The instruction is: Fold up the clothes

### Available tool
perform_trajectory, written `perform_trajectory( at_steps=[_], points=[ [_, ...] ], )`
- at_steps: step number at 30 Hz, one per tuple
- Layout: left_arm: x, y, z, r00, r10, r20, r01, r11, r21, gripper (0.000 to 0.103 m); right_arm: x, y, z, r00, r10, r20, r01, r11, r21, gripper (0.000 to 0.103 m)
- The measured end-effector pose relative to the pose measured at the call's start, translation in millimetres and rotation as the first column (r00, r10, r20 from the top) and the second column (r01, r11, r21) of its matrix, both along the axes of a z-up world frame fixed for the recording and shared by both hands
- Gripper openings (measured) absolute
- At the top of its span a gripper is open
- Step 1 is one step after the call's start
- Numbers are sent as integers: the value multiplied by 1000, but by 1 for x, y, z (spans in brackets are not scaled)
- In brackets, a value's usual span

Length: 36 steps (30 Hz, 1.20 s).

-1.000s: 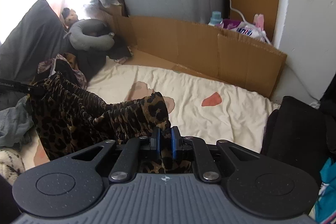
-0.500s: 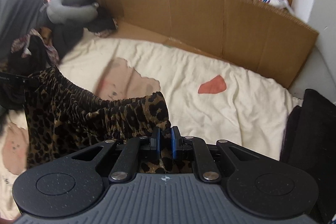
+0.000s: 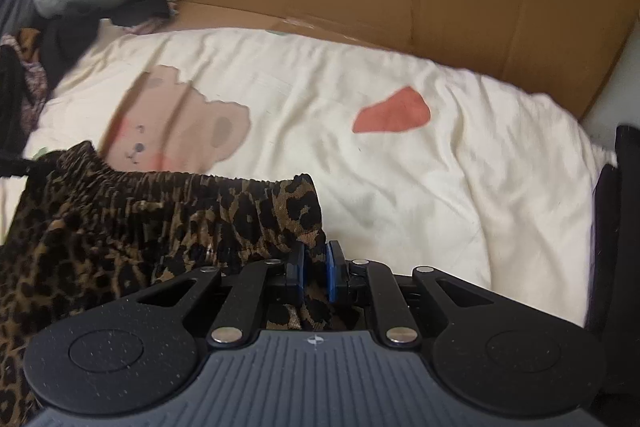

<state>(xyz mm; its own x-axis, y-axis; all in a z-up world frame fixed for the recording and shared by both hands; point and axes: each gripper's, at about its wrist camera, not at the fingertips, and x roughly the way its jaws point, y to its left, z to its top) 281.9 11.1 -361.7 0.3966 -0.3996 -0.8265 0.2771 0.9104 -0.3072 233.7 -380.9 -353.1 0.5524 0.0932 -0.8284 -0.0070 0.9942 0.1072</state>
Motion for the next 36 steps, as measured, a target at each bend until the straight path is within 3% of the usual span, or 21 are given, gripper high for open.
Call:
perform_trajectory(
  at_steps=[8, 10, 11, 12, 14, 15, 19, 31, 33, 34, 36],
  points=[
    [1, 20, 19, 999, 20, 33, -19, 1000, -21, 28, -5, -13, 12, 999, -29, 22, 28, 999, 20, 20],
    [6, 20, 22, 999, 20, 42, -19, 999, -36, 38, -7, -14, 14, 1000, -16, 22, 16, 999, 36, 20],
    [9, 20, 23, 999, 21, 45, -19, 999, -47, 41, -7, -13, 13, 1000, -6, 20, 5, 999, 43, 23],
    [11, 19, 24, 999, 22, 47, -20, 998, -57, 47, -6, -12, 12, 1000, 4, 17, -4, 999, 48, 37],
    [17, 14, 20, 998, 32, 45, -30, 998, -57, 49, -2, -8, 8, 1000, 17, 14, -18, 999, 37, 51],
    [20, 11, 18, 998, 39, 44, -36, 998, -55, 49, -1, -6, 5, 1000, 22, 13, -22, 999, 32, 54],
    [24, 5, 4, 999, 40, 15, -38, 995, -89, 49, 8, -4, -6, 1000, 25, -5, -25, 999, 39, 54],
    [14, 1, -17, 1000, -14, -15, 13, 997, -74, 47, 7, -10, -23, 997, 52, -49, -51, 999, 14, 54],
    [12, -1, -17, 999, -35, -24, 33, 998, -60, 41, 5, -8, -25, 997, 60, -56, -60, 998, 9, 50],
    [11, -1, -17, 998, -46, -34, 44, 997, -59, 32, 5, -6, -25, 996, 72, -54, -71, 997, 5, 47],
    [7, -1, -18, 997, -65, -38, 63, 997, -50, 22, 5, -3, -24, 994, 94, -55, -94, 996, 8, 35]
  ],
)
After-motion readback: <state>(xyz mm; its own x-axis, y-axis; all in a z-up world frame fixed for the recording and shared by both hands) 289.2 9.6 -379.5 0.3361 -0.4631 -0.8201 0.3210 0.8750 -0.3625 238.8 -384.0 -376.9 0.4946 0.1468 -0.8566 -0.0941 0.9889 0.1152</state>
